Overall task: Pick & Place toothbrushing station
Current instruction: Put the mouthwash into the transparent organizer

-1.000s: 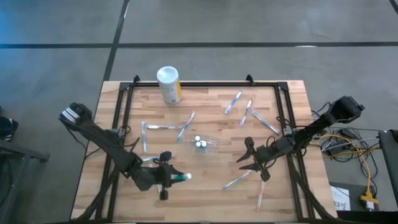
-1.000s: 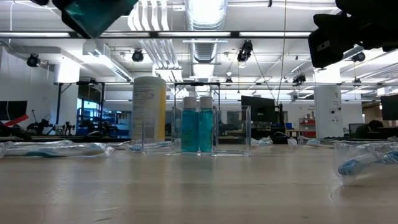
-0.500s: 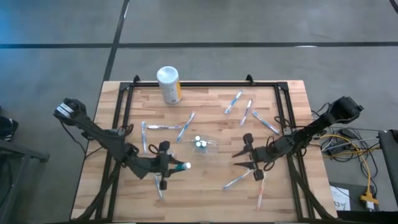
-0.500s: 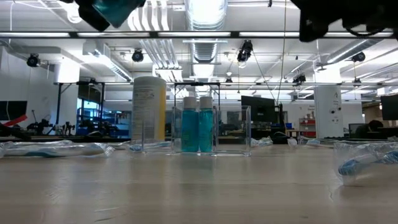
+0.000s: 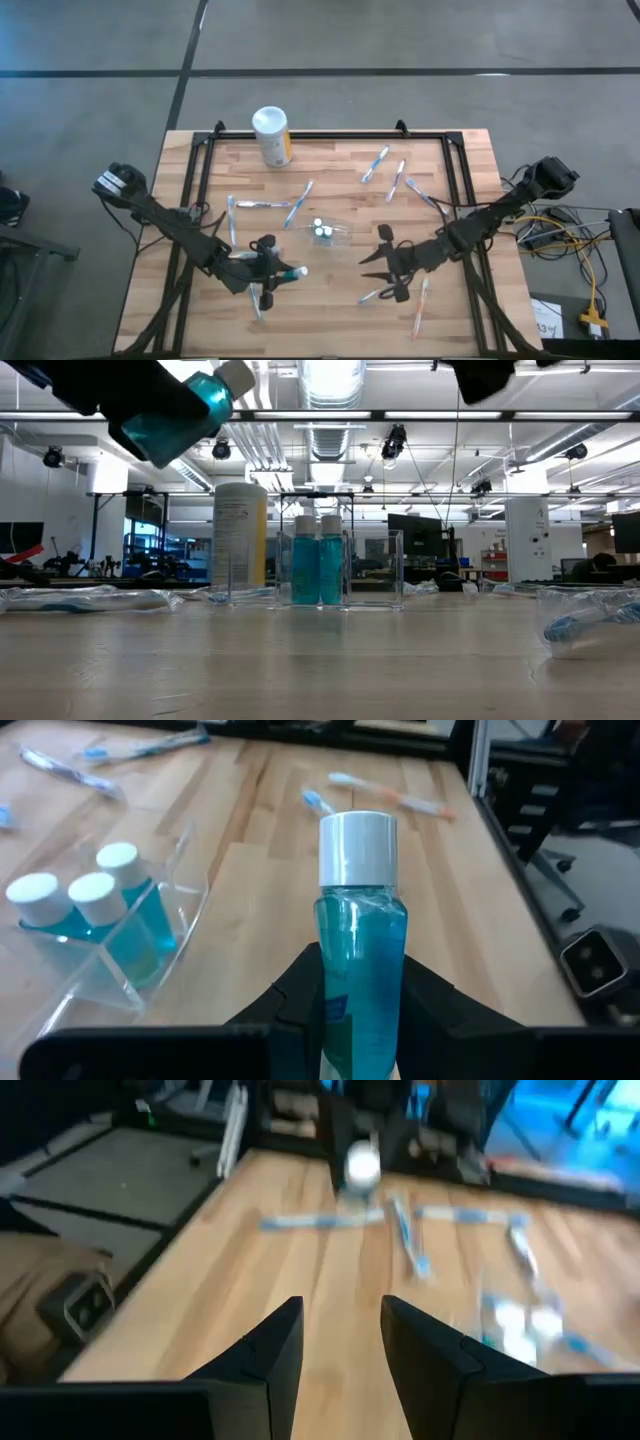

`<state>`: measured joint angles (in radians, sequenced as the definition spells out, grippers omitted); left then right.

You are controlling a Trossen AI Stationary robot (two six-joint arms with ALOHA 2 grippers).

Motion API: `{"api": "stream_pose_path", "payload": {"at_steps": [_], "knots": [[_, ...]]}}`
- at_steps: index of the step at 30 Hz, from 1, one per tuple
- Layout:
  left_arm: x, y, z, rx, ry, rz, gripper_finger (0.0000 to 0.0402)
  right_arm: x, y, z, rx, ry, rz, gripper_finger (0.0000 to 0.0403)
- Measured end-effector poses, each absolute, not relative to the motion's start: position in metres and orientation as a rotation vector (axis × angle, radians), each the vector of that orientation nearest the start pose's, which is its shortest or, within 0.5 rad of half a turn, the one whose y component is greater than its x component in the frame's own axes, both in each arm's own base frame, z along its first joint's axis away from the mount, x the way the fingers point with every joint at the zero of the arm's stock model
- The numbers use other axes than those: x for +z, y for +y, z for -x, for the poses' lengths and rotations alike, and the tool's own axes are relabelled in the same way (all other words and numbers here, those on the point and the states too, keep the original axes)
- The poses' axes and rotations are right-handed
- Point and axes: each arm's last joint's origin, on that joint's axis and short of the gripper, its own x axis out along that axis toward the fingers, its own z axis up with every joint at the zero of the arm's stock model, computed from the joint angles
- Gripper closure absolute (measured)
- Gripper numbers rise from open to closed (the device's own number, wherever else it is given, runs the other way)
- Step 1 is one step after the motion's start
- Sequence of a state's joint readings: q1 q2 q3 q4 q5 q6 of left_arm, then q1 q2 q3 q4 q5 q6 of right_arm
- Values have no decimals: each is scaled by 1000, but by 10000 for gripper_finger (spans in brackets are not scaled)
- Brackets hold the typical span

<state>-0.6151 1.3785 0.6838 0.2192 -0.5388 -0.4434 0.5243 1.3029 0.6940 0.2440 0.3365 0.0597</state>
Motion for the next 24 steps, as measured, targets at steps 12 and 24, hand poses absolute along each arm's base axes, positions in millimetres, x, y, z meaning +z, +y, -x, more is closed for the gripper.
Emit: {"api": "stream_pose_path", "payload": {"at_steps": [12,24], "knots": [[205,-147,-238,20,431,123,318,250,134,-276,27,305,187,271],[202,-147,-236,5,457,136,318,253,147,-299,90,425,166,228]]}}
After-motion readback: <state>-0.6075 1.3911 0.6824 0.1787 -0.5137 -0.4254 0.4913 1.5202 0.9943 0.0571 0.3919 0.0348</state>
